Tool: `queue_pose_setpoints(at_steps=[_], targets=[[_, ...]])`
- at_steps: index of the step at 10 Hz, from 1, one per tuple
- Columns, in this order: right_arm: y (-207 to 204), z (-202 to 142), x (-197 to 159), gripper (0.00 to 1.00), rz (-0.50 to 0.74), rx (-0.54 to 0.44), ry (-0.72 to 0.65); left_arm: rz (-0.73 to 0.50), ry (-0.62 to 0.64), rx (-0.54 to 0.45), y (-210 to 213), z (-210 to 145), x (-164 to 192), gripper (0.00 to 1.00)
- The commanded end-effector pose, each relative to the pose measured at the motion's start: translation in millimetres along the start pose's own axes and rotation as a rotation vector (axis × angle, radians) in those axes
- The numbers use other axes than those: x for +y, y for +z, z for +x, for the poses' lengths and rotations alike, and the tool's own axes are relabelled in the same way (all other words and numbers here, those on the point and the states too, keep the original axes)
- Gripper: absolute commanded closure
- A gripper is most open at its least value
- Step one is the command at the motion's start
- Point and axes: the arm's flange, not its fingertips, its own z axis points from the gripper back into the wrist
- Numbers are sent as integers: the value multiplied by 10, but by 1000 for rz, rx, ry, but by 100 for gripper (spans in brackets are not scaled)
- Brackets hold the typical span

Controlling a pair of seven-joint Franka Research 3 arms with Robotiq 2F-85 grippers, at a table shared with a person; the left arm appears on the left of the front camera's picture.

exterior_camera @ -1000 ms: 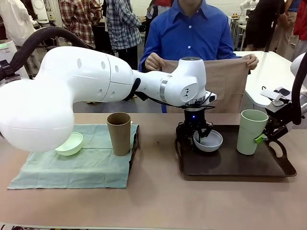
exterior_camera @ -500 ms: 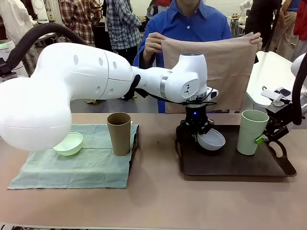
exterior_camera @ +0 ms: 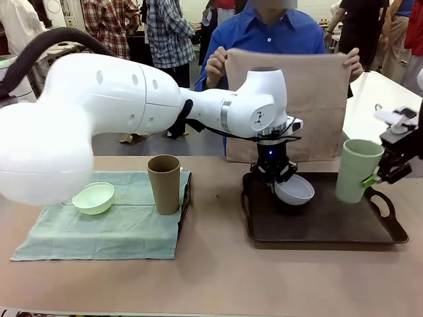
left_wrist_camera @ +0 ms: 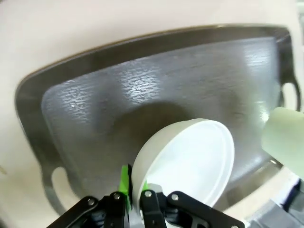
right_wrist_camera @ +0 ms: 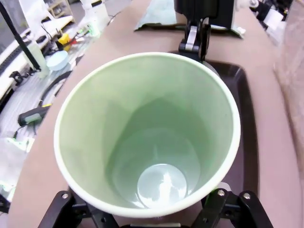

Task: Set up a tray with a mat and arrange the tableware.
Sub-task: Pick up the Picnic Bowl and Reusable plastic cup from the Handle tray in front of the human's position and hold them in the air.

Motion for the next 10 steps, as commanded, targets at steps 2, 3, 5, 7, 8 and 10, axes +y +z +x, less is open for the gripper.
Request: queue_pose_setpoints(at_steps=[2, 3, 5, 7, 8, 10], targets=[[335, 596, 554, 100, -61, 41, 93, -51, -41, -111, 685, -436, -128, 100], [406, 777, 664, 100, -78, 56, 122, -53, -68, -160, 937, -565, -217, 100], [528, 1128, 846, 100, -89, 76, 157, -32, -107, -243, 1394, -768, -363, 100], [621, 1422, 1085, 100, -93, 88, 179, -32, -104, -294, 1628, -921, -410, 100], [648, 1494, 1140, 100, -106, 97, 187, -19, -93, -313, 1675, -939, -395, 100], [709, 1478, 1057, 100, -104, 86, 206, -46, -135, -272, 1782, -861, -481, 100]])
